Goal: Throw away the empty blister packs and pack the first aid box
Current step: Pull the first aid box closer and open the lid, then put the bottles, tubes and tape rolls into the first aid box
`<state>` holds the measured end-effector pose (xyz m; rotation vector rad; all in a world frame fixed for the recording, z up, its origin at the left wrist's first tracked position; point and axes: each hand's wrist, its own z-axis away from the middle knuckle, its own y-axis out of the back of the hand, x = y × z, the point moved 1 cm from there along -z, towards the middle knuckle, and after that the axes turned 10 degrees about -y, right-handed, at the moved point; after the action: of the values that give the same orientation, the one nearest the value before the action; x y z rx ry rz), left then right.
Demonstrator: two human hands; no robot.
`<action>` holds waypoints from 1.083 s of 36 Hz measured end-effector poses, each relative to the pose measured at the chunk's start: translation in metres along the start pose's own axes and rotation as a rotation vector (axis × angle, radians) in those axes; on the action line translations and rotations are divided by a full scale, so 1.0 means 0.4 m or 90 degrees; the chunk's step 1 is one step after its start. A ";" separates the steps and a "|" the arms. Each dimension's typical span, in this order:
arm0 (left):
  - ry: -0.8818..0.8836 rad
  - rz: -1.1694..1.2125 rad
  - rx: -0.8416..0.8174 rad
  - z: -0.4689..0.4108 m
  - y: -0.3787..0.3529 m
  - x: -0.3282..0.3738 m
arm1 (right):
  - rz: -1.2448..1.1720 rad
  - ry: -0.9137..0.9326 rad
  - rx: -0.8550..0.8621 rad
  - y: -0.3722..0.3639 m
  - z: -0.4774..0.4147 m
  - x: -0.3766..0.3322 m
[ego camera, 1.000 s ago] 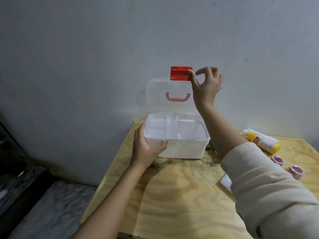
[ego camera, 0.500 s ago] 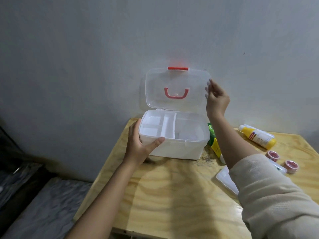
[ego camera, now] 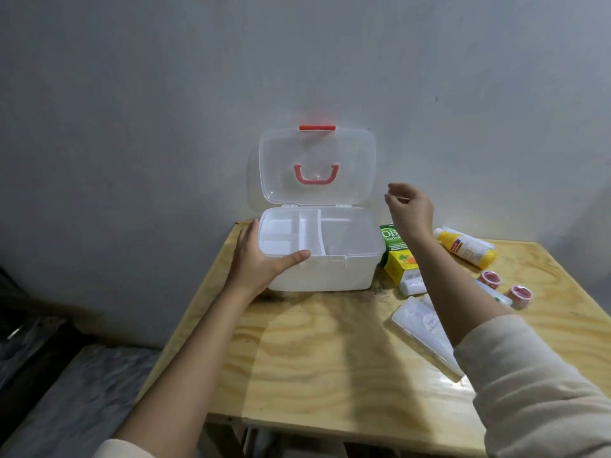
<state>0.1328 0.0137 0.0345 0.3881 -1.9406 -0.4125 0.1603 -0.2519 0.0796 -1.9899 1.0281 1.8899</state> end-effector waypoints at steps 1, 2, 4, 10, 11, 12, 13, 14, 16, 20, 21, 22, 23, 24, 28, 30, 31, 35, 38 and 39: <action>0.001 -0.014 -0.005 -0.002 0.001 0.004 | 0.032 -0.013 -0.008 0.016 0.014 0.018; 0.003 -0.024 -0.010 -0.004 0.003 0.010 | 0.070 -0.025 -0.018 0.031 0.027 0.038; 0.002 -0.045 -0.022 -0.009 0.007 0.025 | 0.160 -0.034 -0.041 0.057 0.053 0.079; 0.029 -0.114 -0.084 -0.015 0.003 0.062 | 0.373 -0.048 -0.083 0.086 0.107 0.165; 0.034 -0.119 -0.090 -0.016 0.000 0.064 | 0.391 -0.044 -0.088 0.085 0.112 0.169; 0.037 -0.119 -0.093 -0.016 -0.001 0.068 | 0.404 -0.041 -0.091 0.084 0.113 0.172; 0.039 -0.117 -0.094 -0.016 -0.001 0.070 | 0.416 -0.038 -0.091 0.082 0.116 0.171; 0.040 -0.117 -0.094 -0.016 -0.001 0.071 | 0.426 -0.035 -0.087 0.079 0.116 0.172; 0.045 -0.115 -0.094 -0.016 -0.002 0.071 | 0.426 -0.029 -0.069 0.077 0.114 0.172; 0.041 -0.105 -0.092 -0.018 -0.002 0.068 | 0.321 -0.049 -0.020 0.088 0.101 0.163; 0.039 -0.098 -0.089 -0.018 -0.002 0.065 | 0.296 -0.057 -0.003 0.095 0.098 0.158; 0.038 -0.092 -0.085 -0.019 -0.003 0.063 | 0.272 -0.063 0.013 0.104 0.097 0.151; 0.037 -0.083 -0.080 -0.019 -0.003 0.059 | 0.246 -0.064 0.028 0.114 0.096 0.142; 0.033 -0.074 -0.075 -0.021 -0.003 0.054 | 0.214 -0.062 0.039 0.124 0.095 0.133; 0.024 -0.056 -0.069 -0.024 -0.004 0.040 | 0.086 -0.014 0.051 0.159 0.101 0.081; 0.024 -0.054 -0.067 -0.026 -0.005 0.036 | 0.050 0.018 0.021 0.165 0.102 0.055; 0.024 -0.056 -0.064 -0.026 -0.006 0.035 | 0.035 0.031 -0.010 0.164 0.104 0.041; 0.021 -0.054 -0.057 -0.028 -0.007 0.030 | 0.055 0.067 -0.149 0.147 0.114 -0.019; 0.018 -0.048 -0.050 -0.028 -0.009 0.028 | 0.152 0.110 -0.199 0.126 0.111 -0.043; 0.017 -0.049 -0.047 -0.029 -0.011 0.026 | 0.193 0.131 -0.205 0.120 0.106 -0.047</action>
<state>0.1400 0.0038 0.0454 0.4198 -1.8829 -0.5250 0.0987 -0.2559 0.1053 -2.3641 1.2003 2.1558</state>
